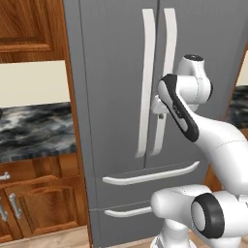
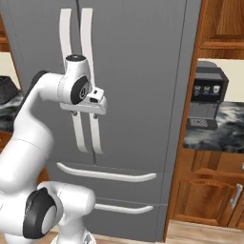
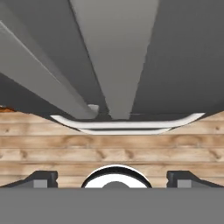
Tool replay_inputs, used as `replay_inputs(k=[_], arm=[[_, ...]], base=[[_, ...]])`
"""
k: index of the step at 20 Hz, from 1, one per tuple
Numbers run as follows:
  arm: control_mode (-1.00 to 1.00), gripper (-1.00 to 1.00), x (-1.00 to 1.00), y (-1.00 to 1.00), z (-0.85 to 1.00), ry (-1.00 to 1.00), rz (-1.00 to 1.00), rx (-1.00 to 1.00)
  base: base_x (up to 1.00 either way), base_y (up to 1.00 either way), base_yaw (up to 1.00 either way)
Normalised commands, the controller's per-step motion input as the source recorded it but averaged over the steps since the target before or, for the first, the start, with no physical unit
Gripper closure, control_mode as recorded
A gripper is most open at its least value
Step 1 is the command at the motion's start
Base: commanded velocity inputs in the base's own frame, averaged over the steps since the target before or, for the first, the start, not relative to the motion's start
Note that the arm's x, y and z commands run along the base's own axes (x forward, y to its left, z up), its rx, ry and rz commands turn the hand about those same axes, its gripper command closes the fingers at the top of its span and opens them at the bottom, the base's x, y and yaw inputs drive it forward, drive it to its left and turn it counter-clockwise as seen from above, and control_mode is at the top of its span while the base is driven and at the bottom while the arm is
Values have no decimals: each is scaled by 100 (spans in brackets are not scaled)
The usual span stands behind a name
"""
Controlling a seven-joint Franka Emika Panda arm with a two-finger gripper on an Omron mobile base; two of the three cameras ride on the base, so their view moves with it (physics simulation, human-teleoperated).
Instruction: Retrieve a lemon from the fridge and place it on the cutting board with the fish.
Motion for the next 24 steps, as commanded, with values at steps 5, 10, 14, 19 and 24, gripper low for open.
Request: replay_inputs(k=[5,10,14,19,24], arm=[[100,-100,0,0,0,0,0,0],[100,-100,0,0,0,0,0,0],[100,-100,0,0,0,0,0,0],[100,-100,0,0,0,0,0,0],[100,-100,0,0,0,0,0,0]], base=[[-9,20,-2],[-19,-6,0],[-29,-2,0],[-47,0,-1],[-32,0,0]])
